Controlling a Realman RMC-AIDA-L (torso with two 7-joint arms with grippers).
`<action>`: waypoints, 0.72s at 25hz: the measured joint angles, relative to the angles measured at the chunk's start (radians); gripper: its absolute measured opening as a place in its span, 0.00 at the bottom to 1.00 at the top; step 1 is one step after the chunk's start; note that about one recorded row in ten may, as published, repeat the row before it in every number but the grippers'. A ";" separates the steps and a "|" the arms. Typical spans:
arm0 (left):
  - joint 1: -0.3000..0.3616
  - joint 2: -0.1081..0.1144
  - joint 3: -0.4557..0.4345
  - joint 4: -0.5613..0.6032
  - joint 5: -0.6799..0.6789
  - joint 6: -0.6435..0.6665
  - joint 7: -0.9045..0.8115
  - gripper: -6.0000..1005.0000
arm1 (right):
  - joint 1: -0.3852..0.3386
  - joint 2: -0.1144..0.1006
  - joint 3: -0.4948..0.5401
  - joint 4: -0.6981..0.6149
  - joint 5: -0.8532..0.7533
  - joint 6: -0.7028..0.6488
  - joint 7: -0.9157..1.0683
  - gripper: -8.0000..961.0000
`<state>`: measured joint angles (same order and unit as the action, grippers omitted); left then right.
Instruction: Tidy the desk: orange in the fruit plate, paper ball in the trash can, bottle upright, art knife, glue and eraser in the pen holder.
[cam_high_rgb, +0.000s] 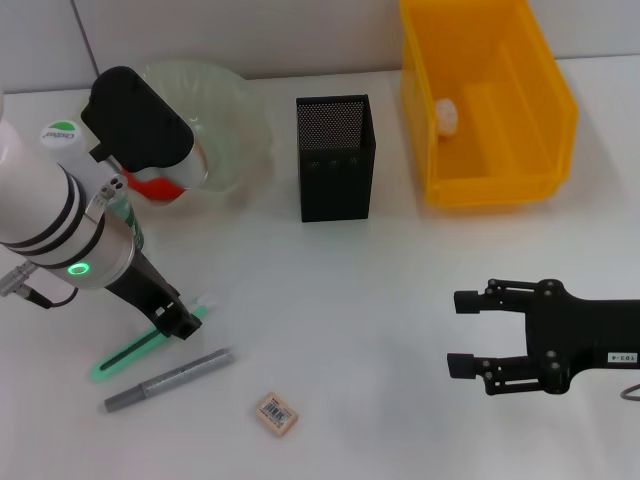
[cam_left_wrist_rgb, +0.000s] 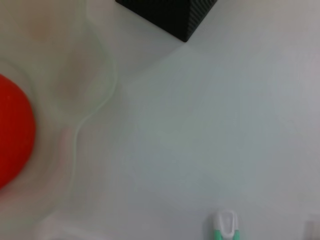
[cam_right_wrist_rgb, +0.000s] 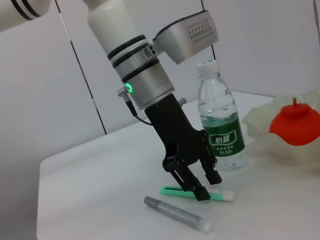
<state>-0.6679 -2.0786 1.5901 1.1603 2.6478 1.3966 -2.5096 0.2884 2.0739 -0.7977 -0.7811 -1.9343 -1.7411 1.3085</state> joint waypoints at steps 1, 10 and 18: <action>-0.001 0.000 0.000 -0.004 0.000 -0.001 0.001 0.45 | 0.000 0.000 0.000 0.000 0.000 0.000 0.000 0.84; -0.011 0.000 0.000 -0.036 0.000 -0.001 0.003 0.44 | 0.000 0.000 -0.001 0.000 0.000 0.000 0.000 0.84; -0.013 0.000 0.006 -0.040 0.000 -0.002 0.005 0.39 | 0.000 0.000 -0.001 0.002 0.000 0.000 0.000 0.84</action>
<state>-0.6811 -2.0785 1.5959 1.1201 2.6475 1.3950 -2.5048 0.2883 2.0739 -0.7985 -0.7793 -1.9343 -1.7409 1.3084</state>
